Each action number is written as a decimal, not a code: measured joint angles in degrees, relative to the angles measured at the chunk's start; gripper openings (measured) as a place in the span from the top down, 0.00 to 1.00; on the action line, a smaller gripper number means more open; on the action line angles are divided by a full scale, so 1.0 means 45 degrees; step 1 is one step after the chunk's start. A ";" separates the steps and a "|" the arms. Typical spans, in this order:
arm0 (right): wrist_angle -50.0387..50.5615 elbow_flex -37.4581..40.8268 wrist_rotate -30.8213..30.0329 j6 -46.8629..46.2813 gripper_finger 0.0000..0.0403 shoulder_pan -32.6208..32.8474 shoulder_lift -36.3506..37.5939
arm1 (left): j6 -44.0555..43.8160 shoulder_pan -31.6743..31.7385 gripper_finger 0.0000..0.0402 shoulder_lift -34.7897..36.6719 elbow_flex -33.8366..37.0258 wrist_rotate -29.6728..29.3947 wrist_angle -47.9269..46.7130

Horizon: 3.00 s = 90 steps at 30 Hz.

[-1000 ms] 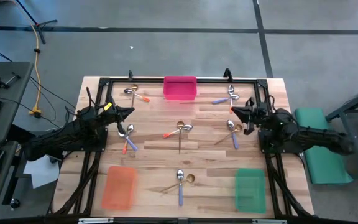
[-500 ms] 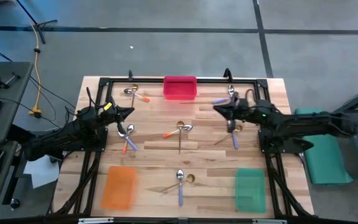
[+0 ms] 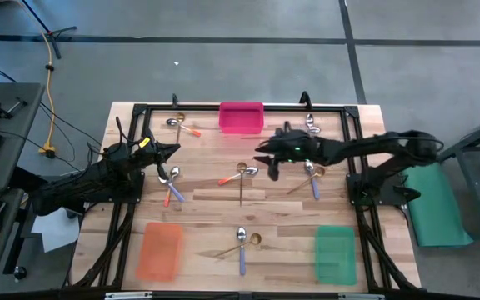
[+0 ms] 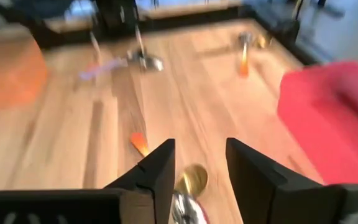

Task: Sort silverware by color (type)
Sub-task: Put the orange spoon into the green bin

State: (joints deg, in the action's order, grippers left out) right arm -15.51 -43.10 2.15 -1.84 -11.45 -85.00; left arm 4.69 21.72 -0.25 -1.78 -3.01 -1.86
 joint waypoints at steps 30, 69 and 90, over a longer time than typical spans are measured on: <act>0.8869 -0.7410 0.0232 0.2238 0.68 0.0628 -0.6774 | 0.0000 -0.0002 1.00 0.0000 -0.0005 -0.0004 0.0001; 1.1046 -0.7410 0.0199 0.1825 0.94 0.0603 -0.6798 | 0.0000 -0.0002 1.00 0.0000 -0.0004 -0.0004 0.0000; 1.4472 -0.9238 0.0765 -0.1288 1.00 0.2630 -0.5848 | 0.0000 0.0001 1.00 0.0000 -0.0002 -0.0004 0.0001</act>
State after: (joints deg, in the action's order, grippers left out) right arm 49.62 -84.67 5.60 -7.63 0.39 -111.32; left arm 4.69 21.73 -0.25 -1.79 -3.03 -1.85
